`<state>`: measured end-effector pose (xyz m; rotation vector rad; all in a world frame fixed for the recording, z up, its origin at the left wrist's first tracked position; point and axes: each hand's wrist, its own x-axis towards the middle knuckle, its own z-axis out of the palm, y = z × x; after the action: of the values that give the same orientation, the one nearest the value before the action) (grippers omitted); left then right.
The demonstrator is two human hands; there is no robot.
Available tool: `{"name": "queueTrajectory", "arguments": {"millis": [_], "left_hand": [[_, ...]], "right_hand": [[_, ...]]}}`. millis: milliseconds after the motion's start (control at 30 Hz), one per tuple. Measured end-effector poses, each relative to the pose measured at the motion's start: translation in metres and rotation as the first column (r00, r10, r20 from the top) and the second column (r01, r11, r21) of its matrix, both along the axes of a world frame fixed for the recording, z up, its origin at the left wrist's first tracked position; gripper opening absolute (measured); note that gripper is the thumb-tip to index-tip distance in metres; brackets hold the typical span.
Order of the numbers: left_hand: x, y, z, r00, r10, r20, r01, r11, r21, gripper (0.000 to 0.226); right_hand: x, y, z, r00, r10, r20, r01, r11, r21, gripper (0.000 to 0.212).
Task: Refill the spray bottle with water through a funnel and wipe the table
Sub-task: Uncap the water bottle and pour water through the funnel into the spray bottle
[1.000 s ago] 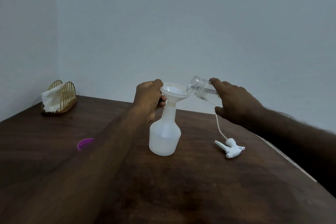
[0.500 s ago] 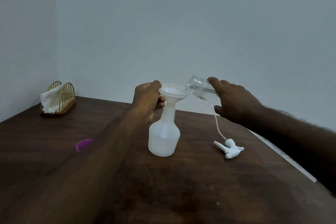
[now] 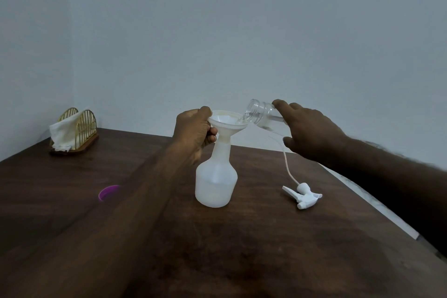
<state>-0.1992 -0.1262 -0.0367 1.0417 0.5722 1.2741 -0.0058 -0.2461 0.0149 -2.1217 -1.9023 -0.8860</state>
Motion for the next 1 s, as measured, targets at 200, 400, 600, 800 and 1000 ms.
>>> {"name": "queueTrajectory", "arguments": {"millis": [200,400,600,800,1000], "left_hand": [[0.0006,0.0006,-0.0002,1.000,0.004,0.000,-0.004,1.000,-0.008,0.011],[0.0013,0.0008,-0.0004,1.000,0.006,-0.005,-0.006,1.000,-0.003,0.010],[0.0004,0.0017,-0.0002,1.000,0.006,-0.013,-0.006,1.000,0.011,0.012],[0.0009,0.0013,-0.0001,1.000,0.017,-0.014,-0.017,1.000,0.010,0.007],[0.0014,0.0016,0.0000,0.999,0.030,-0.010,-0.030,1.000,0.005,0.004]], "right_hand": [[0.0010,0.0011,-0.0004,1.000,-0.005,0.005,0.005,1.000,0.004,0.069],[0.0017,0.0015,0.0004,1.000,-0.002,0.004,0.002,1.000,0.002,0.069],[0.0010,0.0022,0.0009,1.000,0.001,-0.001,-0.001,1.000,0.004,0.069],[0.0024,0.0039,0.0025,1.000,0.000,0.008,0.000,1.000,0.006,0.070],[0.0043,0.0039,0.0023,1.000,0.003,0.013,-0.003,1.000,0.009,0.071]]}}
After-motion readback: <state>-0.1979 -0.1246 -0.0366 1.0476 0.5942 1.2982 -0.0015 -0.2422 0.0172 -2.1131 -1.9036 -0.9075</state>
